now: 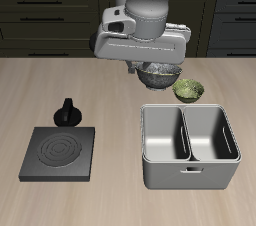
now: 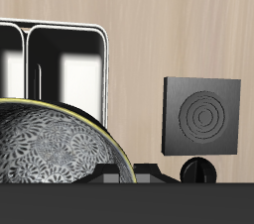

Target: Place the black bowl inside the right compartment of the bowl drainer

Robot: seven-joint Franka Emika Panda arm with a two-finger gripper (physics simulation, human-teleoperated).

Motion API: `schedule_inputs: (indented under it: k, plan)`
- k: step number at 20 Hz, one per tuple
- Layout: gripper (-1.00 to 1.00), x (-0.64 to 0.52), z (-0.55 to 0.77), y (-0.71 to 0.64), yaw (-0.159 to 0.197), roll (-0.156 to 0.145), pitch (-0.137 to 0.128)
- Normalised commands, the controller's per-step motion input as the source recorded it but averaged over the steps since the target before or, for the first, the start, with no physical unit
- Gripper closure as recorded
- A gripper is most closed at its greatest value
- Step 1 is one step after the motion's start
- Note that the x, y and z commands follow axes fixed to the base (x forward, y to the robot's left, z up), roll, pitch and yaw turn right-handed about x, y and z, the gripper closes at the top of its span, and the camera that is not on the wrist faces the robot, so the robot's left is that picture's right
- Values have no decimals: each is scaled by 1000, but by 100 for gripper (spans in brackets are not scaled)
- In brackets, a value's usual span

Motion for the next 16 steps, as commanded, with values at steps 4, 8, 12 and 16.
schedule_inputs:
  k: [4,8,12,16]
  plan:
    - [100,6,-96,271,11,82,15]
    - [100,-28,-50,149,22,23,1]
    - [100,12,-114,197,19,44,12]
    - [100,2,-125,18,16,2,13]
